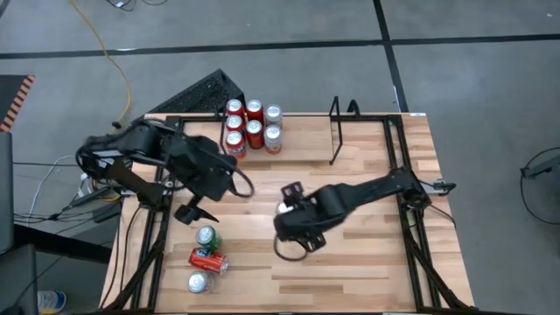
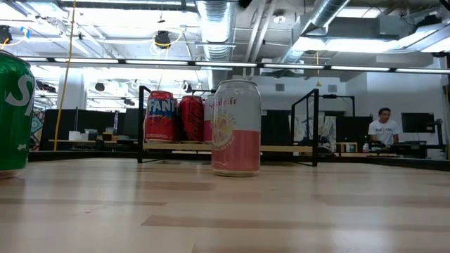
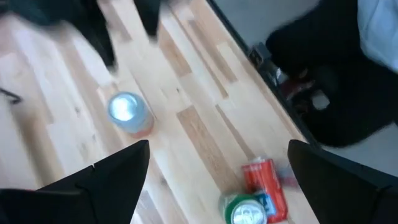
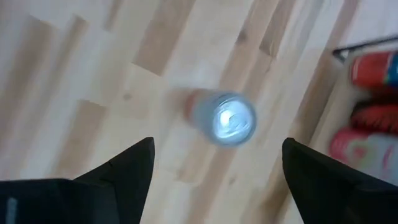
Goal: Place canned beverage on shelf
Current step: Put the orange white soda can on the shelf and align with the pink white soda cans
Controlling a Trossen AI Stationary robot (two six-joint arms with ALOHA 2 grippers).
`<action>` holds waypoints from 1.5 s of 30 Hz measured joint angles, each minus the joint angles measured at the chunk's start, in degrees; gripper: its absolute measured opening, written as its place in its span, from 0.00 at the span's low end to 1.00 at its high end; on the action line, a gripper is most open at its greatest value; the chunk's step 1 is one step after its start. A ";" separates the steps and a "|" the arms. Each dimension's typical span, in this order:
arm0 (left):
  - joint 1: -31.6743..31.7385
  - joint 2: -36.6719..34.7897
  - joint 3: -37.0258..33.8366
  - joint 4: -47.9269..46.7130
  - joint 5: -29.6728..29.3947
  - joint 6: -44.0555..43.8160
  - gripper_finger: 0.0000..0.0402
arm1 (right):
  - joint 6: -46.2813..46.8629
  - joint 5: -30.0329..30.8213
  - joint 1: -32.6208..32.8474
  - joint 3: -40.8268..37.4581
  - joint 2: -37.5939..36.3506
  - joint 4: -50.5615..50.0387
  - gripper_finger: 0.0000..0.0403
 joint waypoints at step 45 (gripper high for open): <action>8.70 -0.04 -35.95 47.23 -13.18 -3.56 0.91 | 53.75 20.17 27.91 -0.22 -2.24 -2.84 0.78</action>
